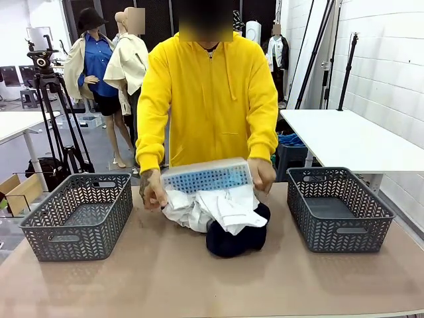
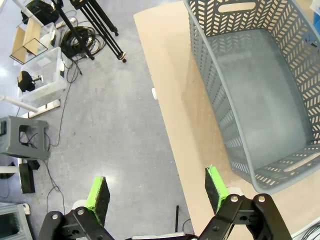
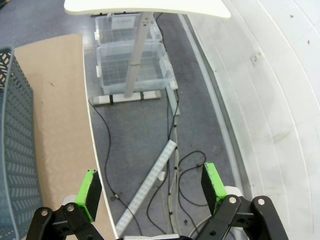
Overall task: Sort the tops and bottoms.
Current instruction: Lift clothes from the center of the table with your left hand.
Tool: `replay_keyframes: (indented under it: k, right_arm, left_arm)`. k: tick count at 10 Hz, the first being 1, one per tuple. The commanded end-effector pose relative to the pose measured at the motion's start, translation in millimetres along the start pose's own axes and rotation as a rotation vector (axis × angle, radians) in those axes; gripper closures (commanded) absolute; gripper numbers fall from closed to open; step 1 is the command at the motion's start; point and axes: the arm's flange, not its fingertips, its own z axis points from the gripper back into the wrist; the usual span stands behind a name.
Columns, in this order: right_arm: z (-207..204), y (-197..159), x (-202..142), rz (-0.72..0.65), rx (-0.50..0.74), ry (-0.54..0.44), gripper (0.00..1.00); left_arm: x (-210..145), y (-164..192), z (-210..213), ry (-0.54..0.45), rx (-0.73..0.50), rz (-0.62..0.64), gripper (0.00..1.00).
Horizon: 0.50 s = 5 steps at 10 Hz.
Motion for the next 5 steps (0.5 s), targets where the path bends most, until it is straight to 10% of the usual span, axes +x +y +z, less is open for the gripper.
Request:
replay_keyframes:
  k: [1, 5]
  right_arm:
    - [0.3, -0.1, -0.1, 0.012, 0.001, 0.003, 0.0]
    - [0.3, -0.1, -0.1, 0.012, 0.001, 0.003, 0.0]
  left_arm:
    - [-1.2, 2.6, -2.5, -0.009, 0.003, 0.006, 0.0]
    - [-1.2, 2.6, -2.5, -0.009, 0.003, 0.006, 0.0]
